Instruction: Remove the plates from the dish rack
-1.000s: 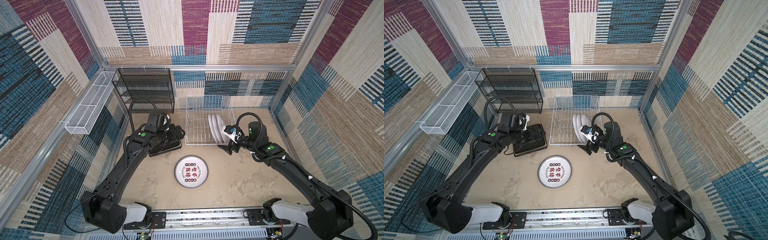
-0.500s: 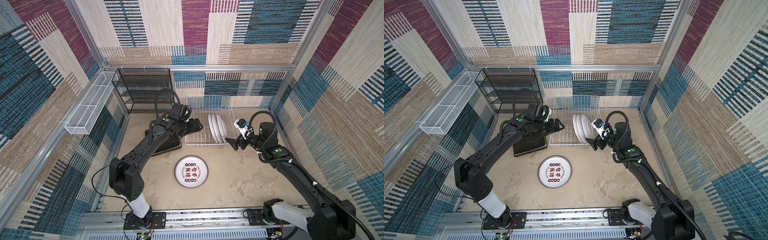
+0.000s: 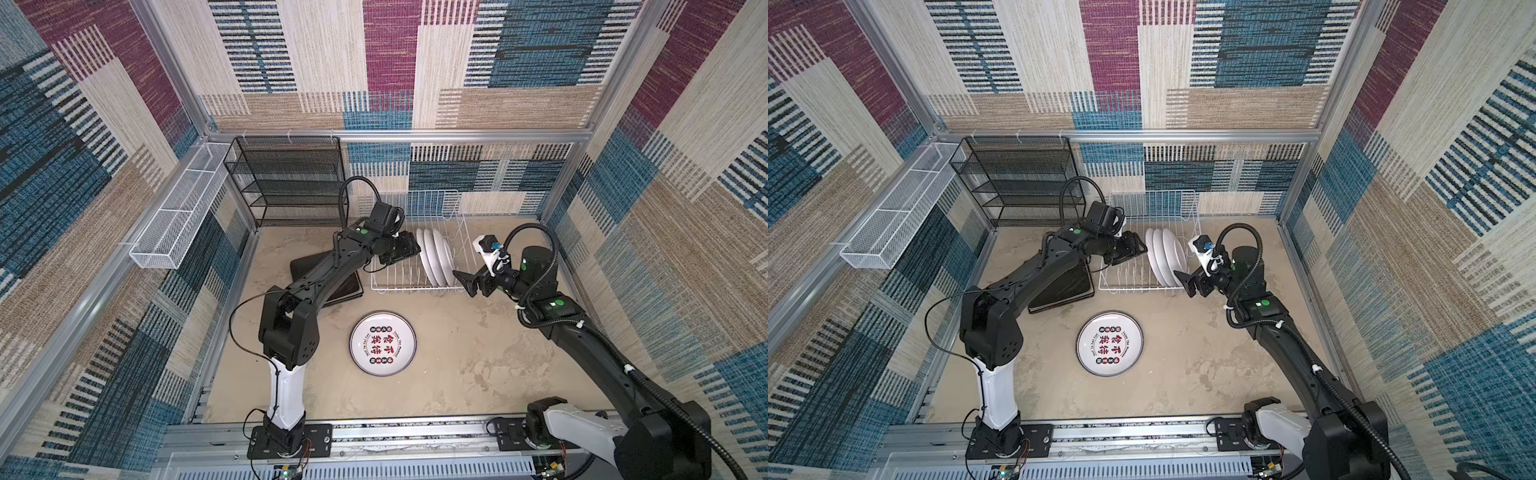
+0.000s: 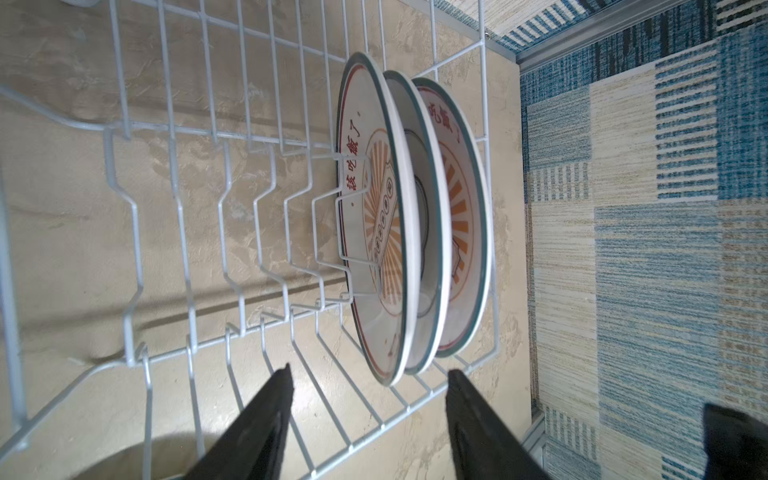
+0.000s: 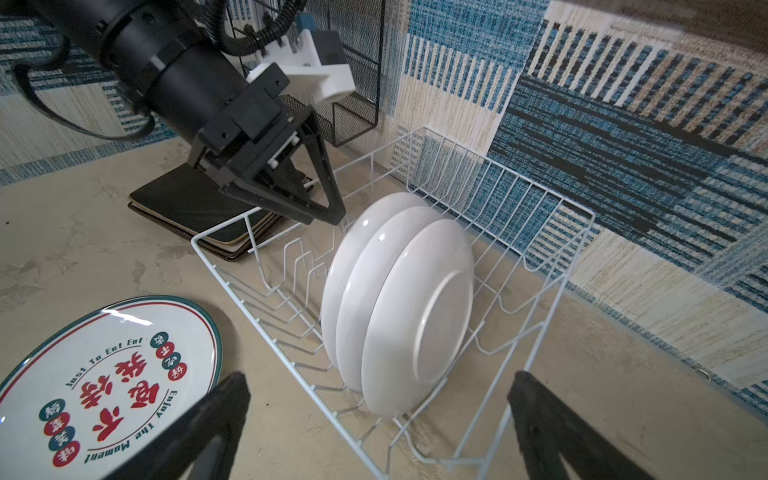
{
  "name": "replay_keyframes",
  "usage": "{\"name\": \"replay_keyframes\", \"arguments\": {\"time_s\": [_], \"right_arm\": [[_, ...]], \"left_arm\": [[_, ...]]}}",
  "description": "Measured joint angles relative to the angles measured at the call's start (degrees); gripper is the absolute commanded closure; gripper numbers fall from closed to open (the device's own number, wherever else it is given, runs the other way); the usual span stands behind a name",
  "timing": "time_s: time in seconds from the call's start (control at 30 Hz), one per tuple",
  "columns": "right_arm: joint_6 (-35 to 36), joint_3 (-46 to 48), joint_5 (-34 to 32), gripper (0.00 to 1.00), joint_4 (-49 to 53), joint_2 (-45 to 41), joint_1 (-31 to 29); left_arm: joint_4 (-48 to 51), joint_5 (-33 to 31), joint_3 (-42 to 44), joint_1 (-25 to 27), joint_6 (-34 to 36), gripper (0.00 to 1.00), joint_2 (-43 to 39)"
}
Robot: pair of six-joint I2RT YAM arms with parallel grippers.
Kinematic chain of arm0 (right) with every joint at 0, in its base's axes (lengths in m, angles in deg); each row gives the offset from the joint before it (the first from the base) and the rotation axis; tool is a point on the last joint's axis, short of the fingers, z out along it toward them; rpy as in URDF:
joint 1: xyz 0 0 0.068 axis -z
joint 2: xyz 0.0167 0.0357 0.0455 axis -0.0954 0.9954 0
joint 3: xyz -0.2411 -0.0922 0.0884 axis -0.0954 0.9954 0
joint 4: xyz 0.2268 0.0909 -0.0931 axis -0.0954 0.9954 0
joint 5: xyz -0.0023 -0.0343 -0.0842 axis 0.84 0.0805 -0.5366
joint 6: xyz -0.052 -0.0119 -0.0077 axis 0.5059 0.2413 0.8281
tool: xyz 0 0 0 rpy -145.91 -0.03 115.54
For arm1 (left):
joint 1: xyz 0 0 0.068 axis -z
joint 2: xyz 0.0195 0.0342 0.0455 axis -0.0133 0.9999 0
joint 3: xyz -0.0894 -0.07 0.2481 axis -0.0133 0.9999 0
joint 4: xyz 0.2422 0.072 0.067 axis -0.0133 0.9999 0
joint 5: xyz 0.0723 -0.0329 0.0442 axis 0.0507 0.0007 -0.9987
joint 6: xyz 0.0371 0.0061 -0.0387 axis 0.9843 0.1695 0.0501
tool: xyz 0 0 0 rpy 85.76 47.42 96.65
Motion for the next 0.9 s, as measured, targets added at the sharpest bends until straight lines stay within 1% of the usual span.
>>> {"name": "replay_keyframes", "arguments": {"time_s": [0.27,0.37,0.57,0.67,0.83,0.9], "right_arm": [[0.0,0.5,0.0,0.00,-0.4,-0.7,0.0],[0.0,0.6,0.0,0.00,-0.4,-0.8,0.0],[0.0,0.6,0.0,0.00,-0.8,-1.1,0.0],[0.0,0.6,0.0,0.00,-1.0,-1.5,0.0],[0.0,1.0,0.0,0.00,-1.1,-1.9,0.0],[0.0,1.2,0.0,0.00,-1.2,-2.0,0.0]], "left_arm": [[-0.2,0.1,-3.4,0.0,-0.9,0.53,4.2],[-0.5,0.4,-4.2,0.2,-1.3,0.59,5.1],[-1.9,0.0,-5.4,0.7,-2.1,0.61,7.1],[-2.1,0.0,-7.1,1.0,-2.6,0.63,8.7],[-2.2,0.2,-9.4,1.4,-3.1,0.63,11.0],[-2.6,0.3,-9.5,1.6,-3.4,0.65,11.6]]}}
